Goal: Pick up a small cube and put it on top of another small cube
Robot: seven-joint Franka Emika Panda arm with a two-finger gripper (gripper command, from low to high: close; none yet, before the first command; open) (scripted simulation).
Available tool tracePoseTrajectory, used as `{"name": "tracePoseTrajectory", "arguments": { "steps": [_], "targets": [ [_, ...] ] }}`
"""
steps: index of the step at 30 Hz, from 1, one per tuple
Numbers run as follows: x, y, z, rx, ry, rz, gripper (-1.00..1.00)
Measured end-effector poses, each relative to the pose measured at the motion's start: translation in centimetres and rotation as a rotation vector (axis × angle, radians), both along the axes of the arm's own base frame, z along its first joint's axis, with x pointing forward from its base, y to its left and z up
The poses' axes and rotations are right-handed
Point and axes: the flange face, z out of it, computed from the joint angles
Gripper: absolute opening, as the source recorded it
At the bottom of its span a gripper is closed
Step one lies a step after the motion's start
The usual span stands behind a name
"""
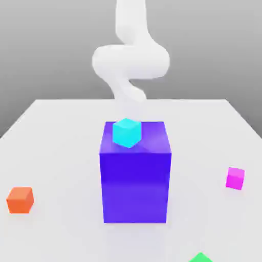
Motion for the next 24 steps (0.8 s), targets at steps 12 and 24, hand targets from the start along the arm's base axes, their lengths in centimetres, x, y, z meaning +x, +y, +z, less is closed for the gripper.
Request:
{"name": "tracePoseTrajectory", "arguments": {
  "steps": [12, 24],
  "targets": [
    [4.6, 13.1, -15.7, -0.366, 0.167, 0.718, 0.0],
    [-0.6, 24.9, -32.0, -0.685, 0.239, 1.485, 0.0]
  ]
}}
